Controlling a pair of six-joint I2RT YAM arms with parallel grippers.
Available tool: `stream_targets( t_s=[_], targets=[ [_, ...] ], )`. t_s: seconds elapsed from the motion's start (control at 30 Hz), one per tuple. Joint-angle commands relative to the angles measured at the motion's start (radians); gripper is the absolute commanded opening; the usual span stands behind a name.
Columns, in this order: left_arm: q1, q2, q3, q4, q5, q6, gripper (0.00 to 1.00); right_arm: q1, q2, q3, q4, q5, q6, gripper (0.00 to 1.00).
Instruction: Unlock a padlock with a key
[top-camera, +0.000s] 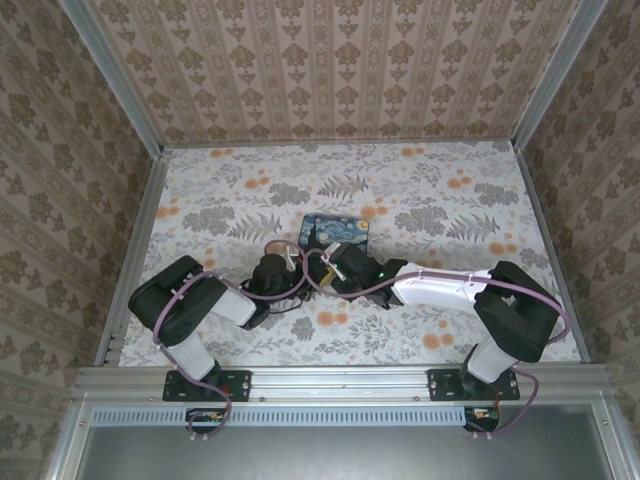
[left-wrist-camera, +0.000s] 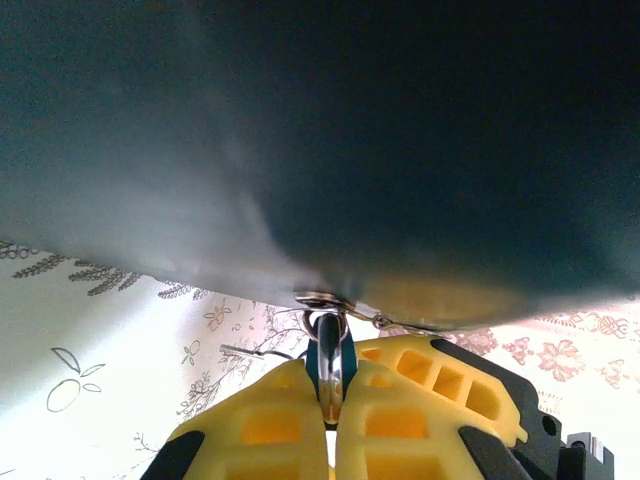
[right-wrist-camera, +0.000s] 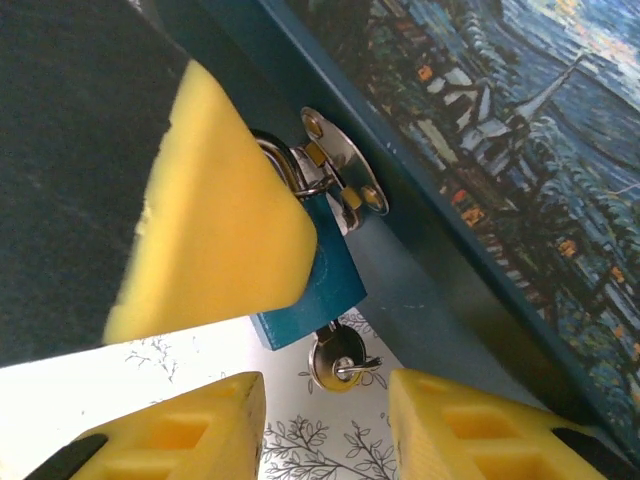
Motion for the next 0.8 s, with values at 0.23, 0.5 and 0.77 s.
stream_targets(
  t_s=[0.23,0.5,0.77],
  targets=[
    [-0.009,-0.027,0.026,0.011,0.029,0.017,0.0,-0.001,0.056,0.061,0.045,0.082,-0.013,0.31],
    [-0.024,-0.014,0.029,0.013,0.031,0.013,0.0,-0.012,0.076,0.109,0.057,0.065,0.017,0.18],
    [-0.049,0.016,0.024,0.043,0.018,-0.002,0.0,-0.067,0.059,0.14,0.074,-0.096,0.099,0.0]
  ],
)
